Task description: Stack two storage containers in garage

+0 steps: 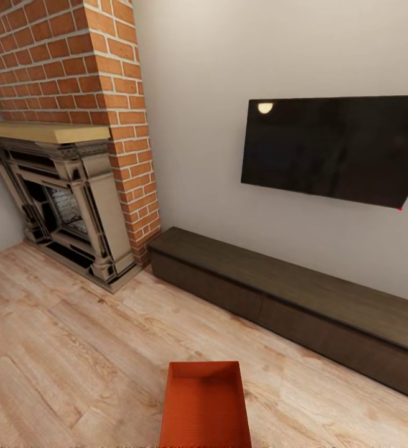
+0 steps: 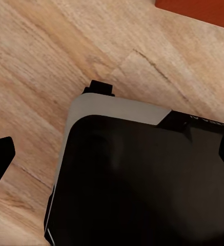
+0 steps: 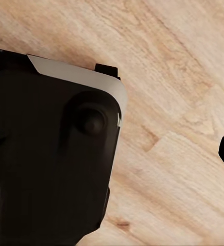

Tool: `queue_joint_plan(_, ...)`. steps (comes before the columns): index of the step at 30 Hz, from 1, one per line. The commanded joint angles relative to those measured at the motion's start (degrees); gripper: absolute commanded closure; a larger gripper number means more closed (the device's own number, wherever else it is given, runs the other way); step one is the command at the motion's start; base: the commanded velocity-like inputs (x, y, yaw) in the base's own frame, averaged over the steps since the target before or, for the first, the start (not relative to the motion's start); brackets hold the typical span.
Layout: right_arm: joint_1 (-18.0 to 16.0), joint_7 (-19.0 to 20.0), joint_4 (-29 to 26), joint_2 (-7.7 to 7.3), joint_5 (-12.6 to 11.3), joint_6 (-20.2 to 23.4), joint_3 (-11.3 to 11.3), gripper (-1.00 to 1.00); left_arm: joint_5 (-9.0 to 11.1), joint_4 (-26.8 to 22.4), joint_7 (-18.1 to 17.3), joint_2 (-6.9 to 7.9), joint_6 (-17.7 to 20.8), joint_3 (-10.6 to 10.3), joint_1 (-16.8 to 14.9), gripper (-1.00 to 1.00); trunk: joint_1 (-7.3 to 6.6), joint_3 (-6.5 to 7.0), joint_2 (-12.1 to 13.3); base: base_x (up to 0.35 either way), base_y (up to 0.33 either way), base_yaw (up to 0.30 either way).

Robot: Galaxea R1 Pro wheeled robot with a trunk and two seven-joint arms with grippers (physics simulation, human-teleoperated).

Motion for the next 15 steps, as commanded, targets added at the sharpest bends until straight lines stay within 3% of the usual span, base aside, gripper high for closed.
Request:
queue_joint_plan(1,-0.1,-0.1,0.2,0.02,0.2,-0.3,0.2,-1.00,0.5,0.0,0.0,0.00,-0.2,-0.5,0.0,-1.00,0.00,-0.15,0.0,0.000,0.000,0.000)
queue_joint_plan(15,-0.1,-0.1,0.2,-0.03,0.2,-0.3,0.2,-1.00,0.5,0.0,0.0,0.04,-0.2,-0.5,0.0,-1.00,0.00,-1.43,0.0,0.000,0.000,0.000)
